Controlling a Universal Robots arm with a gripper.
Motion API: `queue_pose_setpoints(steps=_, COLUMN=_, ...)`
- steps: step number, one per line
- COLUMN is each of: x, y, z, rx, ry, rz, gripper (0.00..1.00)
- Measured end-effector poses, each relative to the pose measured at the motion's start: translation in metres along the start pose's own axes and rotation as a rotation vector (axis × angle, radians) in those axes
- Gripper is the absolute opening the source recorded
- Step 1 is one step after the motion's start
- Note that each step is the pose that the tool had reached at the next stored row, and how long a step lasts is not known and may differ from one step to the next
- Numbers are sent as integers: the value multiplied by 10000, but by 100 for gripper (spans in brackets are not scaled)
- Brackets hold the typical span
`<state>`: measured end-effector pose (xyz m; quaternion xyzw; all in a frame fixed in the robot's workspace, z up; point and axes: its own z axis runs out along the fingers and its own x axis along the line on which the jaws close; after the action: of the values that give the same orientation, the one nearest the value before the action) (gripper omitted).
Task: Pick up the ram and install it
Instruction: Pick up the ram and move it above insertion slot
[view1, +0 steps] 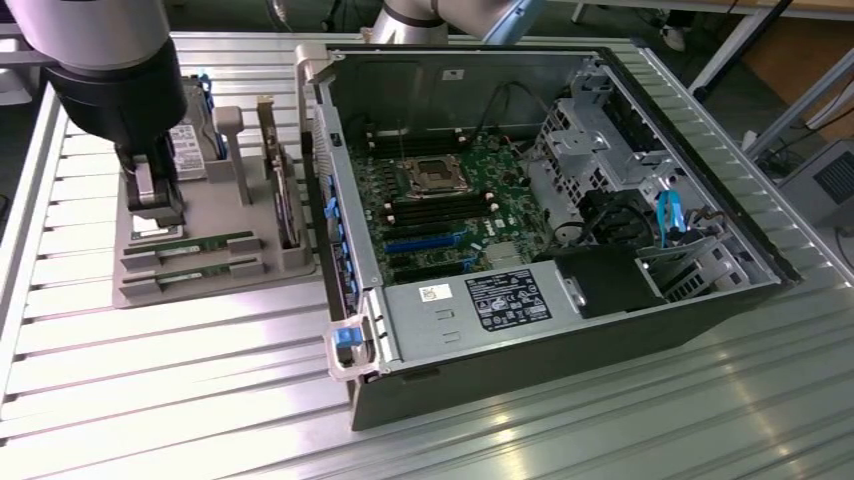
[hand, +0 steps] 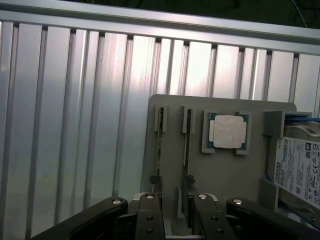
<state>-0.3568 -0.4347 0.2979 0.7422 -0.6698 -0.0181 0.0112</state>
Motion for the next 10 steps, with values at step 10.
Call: queue_pose_setpoints(steps=10, x=132, y=-98, z=217, rx=-18, ry=6, rz=0, gripper=30)
